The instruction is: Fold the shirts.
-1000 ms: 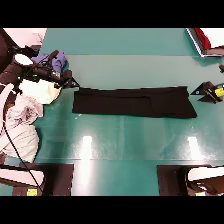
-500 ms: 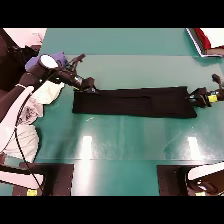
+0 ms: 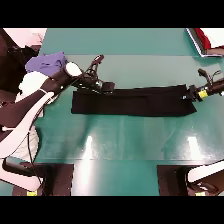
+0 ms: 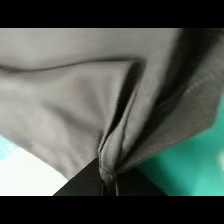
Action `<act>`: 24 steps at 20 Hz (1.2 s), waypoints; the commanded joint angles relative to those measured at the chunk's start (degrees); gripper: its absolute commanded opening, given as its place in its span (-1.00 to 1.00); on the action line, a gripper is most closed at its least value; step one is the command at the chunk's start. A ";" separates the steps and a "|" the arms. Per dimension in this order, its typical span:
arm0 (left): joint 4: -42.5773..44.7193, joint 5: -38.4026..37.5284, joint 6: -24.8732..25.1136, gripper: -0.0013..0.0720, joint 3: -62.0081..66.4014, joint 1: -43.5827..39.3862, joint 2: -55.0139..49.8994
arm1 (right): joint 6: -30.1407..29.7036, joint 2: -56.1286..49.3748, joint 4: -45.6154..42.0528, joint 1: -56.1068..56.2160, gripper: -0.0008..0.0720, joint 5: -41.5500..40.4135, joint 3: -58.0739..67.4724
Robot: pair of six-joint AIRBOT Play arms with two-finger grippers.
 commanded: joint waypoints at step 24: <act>3.50 -10.88 -4.85 -0.89 21.66 -2.19 -20.00 | 12.20 12.28 11.15 33.68 -0.94 -1.99 23.17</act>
